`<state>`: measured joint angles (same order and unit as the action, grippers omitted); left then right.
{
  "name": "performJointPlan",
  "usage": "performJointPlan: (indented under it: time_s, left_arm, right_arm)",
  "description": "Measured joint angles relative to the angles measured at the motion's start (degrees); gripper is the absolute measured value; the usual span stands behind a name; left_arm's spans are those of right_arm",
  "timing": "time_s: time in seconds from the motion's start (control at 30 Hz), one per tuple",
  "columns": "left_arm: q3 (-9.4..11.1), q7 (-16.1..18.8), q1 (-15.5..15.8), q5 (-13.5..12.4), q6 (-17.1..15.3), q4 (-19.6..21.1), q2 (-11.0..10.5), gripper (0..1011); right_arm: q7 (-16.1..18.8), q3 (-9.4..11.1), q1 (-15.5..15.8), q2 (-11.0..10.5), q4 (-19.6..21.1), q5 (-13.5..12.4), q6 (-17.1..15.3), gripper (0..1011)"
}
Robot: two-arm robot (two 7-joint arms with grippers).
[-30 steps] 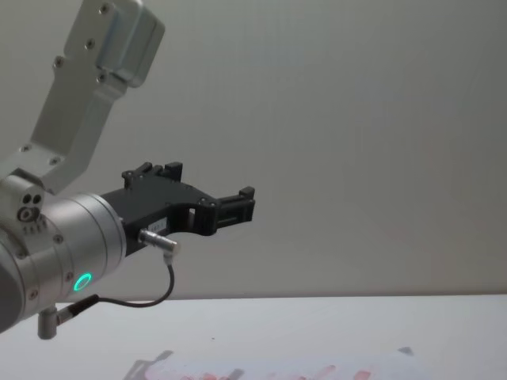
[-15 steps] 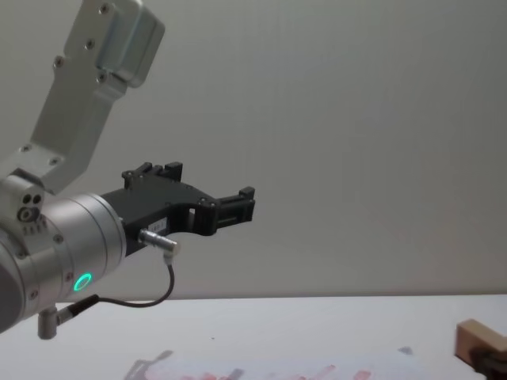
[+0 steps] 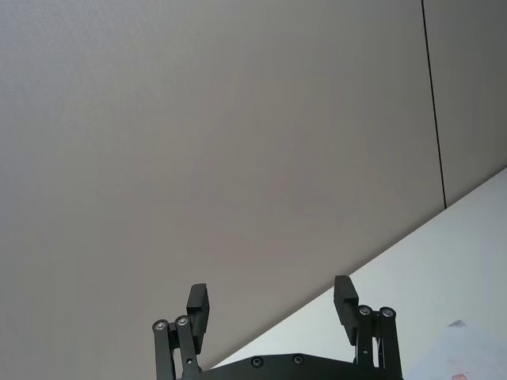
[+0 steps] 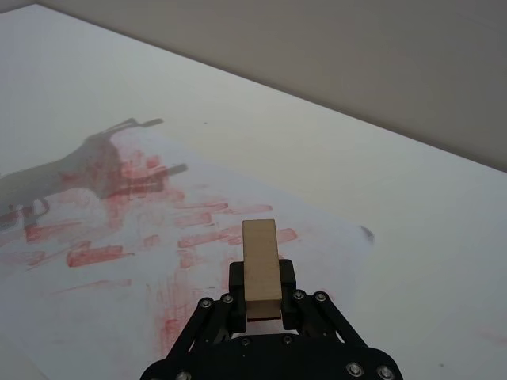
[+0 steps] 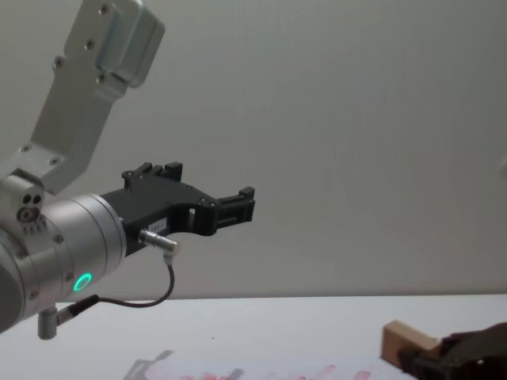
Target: Use the one hand to pick up the stamp and affix it onto the A4 paper.
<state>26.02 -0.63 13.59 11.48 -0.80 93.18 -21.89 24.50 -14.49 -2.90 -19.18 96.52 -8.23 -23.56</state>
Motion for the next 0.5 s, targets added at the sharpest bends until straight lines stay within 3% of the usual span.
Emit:
performJointPlan:
  time_s: [0.03,0.07,0.3,0.5]
  left_arm:
    - [0.0,0.0,0.0,0.0,0.0,0.0,0.0,1001]
    - [0.0,0.0,0.0,0.0,0.0,0.0,0.0,1001]
    - [0.0,0.0,0.0,0.0,0.0,0.0,0.0,1001]
    - [0.0,0.0,0.0,0.0,0.0,0.0,0.0,1001]
  right_arm:
    - [0.0,0.0,0.0,0.0,0.0,0.0,0.0,216]
    - [2.7,-0.3,-1.4,0.5,-1.7,0.3,-0.1,217]
    - [9.7,-1.3,-5.1,1.6,-6.7,1.7,-1.8,217]
    - [14.1,-2.2,-7.5,2.4,-10.4,3.4,-3.8,217]
